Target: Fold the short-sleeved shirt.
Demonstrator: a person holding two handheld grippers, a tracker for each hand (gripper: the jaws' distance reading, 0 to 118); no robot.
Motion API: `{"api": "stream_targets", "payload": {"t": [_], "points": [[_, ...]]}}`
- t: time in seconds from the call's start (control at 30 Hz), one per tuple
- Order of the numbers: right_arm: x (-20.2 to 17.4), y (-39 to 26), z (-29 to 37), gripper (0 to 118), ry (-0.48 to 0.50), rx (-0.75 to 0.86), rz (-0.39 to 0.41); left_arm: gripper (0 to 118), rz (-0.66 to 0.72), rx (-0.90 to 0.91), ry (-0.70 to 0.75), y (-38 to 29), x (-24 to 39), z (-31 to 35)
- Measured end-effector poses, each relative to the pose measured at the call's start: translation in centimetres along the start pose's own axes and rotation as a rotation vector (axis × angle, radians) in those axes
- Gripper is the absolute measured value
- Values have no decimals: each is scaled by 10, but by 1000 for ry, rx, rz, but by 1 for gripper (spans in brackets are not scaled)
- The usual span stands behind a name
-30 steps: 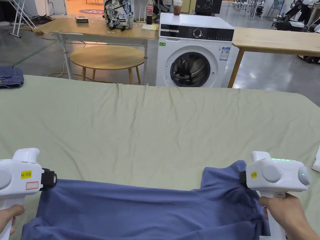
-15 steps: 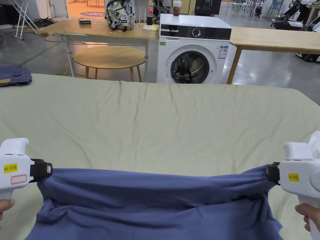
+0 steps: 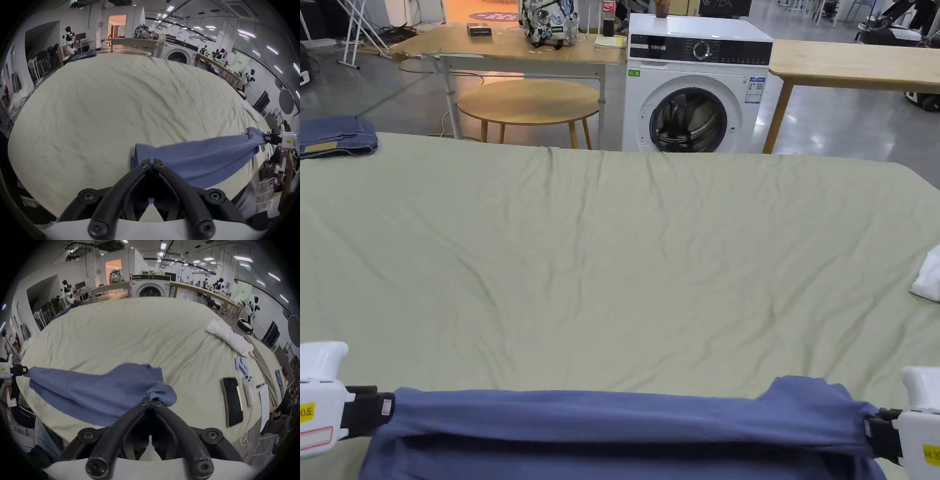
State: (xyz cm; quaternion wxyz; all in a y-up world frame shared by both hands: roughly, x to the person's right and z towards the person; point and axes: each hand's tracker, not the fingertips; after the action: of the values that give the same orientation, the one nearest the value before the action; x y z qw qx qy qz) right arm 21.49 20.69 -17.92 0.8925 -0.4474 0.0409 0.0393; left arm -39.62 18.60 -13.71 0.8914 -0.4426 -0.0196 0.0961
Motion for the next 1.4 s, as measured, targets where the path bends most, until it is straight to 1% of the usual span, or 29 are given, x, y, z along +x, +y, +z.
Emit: {"api": "stream_targets", "payload": {"t": [0.03, 0.13, 0.2, 0.23, 0.27, 0.3, 0.33, 0.37, 0.53, 0.77, 0.8, 0.83, 0.87, 0.9, 0.93, 1.0, 1.1, 1.17, 1.2, 1.27, 1.3, 1.37, 1.4], "points": [[5, -4, -5, 0, -4, -10, -1, 0, 1, -14, 2, -5, 0, -1], [3, -15, -19, 0, -26, -96, 41, 0, -30, -80, 23, -15, 4, -8], [2, -22, -32, 0, -32, -119, 45, 0, -54, -113, 40, -19, 3, -16], [2, -23, -40, 0, -39, -161, 63, 0, -58, -130, 52, -20, 4, -21], [1, -25, -48, 0, -45, -164, 67, 0, -58, -140, 56, -22, 4, -27], [10, -27, -61, 0, -49, -174, 66, 0, -60, -154, 63, -23, 5, -32], [11, -28, -70, 0, -57, -207, 72, 0, -62, -182, 78, -25, 5, -38], [11, -30, -76, 0, -59, -208, 62, 0, -64, -195, 89, -27, 6, -43], [2, -32, -87, 0, -77, -232, 69, 0, -56, -206, 115, -25, 10, -52], [-5, -23, -77, 2, -104, -234, 77, 0, -50, -210, 144, -20, 18, -47], [-5, -19, -72, 9, -117, -220, 65, 1, -39, -205, 141, -17, 18, -44], [-12, -15, -60, 23, -139, -194, 64, 4, -25, -192, 145, -14, 20, -40], [-14, -10, -54, 45, -164, -163, 71, 12, -14, -164, 151, -11, 22, -36], [-16, -5, -48, 72, -178, -128, 80, 26, -11, -136, 149, -8, 24, -32], [-17, 2, -40, 80, -174, -91, 76, 37, -9, -106, 149, -3, 27, -28], [-19, 15, -28, 81, -166, -35, 57, 58, -14, -28, 145, 7, 35, -19], [-26, 29, -19, 81, -182, 78, 27, 58, -36, 89, 127, 23, 49, -9], [-34, 38, -12, 81, -152, 189, 2, 58, -48, 184, 119, 31, 59, -3], [-39, 41, -9, 79, -140, 232, -11, 58, -54, 226, 112, 34, 64, 0], [-51, 47, -6, 70, -88, 375, -35, 58, -72, 331, 109, 40, 77, 4], [-58, 47, -4, 70, -72, 451, -54, 58, -86, 389, 119, 41, 83, 6], [-81, 51, 5, 69, -91, 537, -43, 58, -112, 480, 150, 44, 98, 9], [-89, 52, 6, 66, -79, 572, -41, 58, -121, 525, 155, 45, 104, 10]]}}
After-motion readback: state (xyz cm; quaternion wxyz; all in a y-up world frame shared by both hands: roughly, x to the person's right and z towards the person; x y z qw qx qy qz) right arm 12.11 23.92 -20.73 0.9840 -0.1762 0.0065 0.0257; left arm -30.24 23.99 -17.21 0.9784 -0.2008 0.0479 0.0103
